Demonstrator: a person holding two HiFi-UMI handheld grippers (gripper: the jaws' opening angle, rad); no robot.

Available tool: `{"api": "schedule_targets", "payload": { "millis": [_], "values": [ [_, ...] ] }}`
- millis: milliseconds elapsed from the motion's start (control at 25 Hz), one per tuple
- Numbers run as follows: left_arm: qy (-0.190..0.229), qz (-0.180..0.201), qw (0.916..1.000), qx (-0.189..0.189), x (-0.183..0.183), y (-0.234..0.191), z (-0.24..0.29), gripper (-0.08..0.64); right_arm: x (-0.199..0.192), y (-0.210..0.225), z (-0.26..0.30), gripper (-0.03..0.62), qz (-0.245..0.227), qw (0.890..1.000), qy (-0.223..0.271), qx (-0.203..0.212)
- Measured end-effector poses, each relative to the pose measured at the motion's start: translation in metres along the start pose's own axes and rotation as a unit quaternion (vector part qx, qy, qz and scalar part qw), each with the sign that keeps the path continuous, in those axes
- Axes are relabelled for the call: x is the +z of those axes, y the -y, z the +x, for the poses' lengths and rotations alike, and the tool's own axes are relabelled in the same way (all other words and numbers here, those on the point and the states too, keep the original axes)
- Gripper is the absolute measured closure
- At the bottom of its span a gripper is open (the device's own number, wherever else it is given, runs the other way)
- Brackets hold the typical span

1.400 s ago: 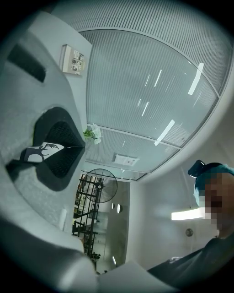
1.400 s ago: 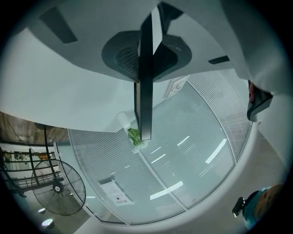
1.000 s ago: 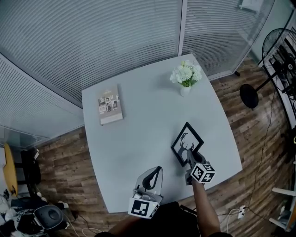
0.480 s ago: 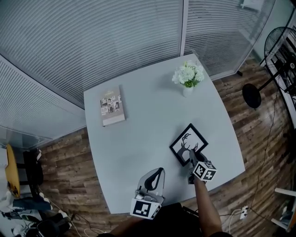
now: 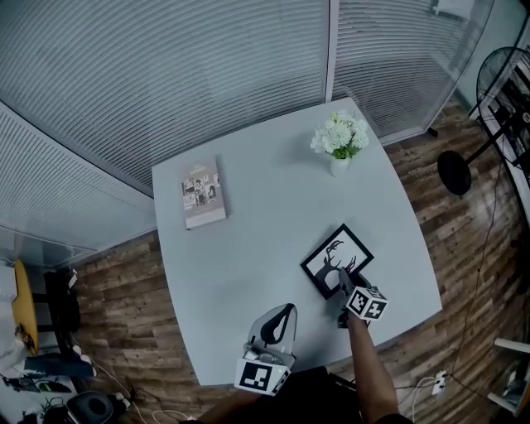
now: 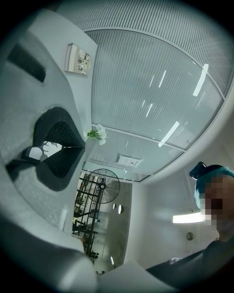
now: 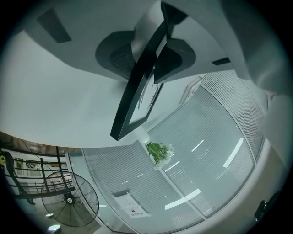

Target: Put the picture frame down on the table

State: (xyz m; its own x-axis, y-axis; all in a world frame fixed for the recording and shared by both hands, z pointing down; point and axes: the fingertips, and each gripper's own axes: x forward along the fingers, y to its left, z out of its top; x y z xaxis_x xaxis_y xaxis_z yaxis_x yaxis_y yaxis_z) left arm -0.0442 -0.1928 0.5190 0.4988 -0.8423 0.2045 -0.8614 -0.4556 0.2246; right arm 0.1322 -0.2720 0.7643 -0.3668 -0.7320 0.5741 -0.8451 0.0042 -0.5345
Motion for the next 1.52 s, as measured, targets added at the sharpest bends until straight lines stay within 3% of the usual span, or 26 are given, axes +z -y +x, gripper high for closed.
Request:
{"api": "schedule_targets", "payload": {
  "millis": [80, 840, 1520],
  "values": [
    [0.010, -0.001, 0.9999, 0.003, 0.002, -0.001, 0.000, 0.545, 0.000, 0.002, 0.003, 0.474, 0.003, 1.000, -0.002, -0.004],
    [-0.027, -0.004, 0.9996, 0.000, -0.018, -0.011, 0.009, 0.545, -0.012, 0.028, 0.034, 0.381, -0.005, 0.996, -0.043, -0.077],
    [-0.041, -0.002, 0.9992, 0.001, -0.026, -0.013, 0.012, 0.545, -0.020, 0.030, 0.039, 0.357, -0.080, 0.987, -0.079, -0.113]
  ]
}}
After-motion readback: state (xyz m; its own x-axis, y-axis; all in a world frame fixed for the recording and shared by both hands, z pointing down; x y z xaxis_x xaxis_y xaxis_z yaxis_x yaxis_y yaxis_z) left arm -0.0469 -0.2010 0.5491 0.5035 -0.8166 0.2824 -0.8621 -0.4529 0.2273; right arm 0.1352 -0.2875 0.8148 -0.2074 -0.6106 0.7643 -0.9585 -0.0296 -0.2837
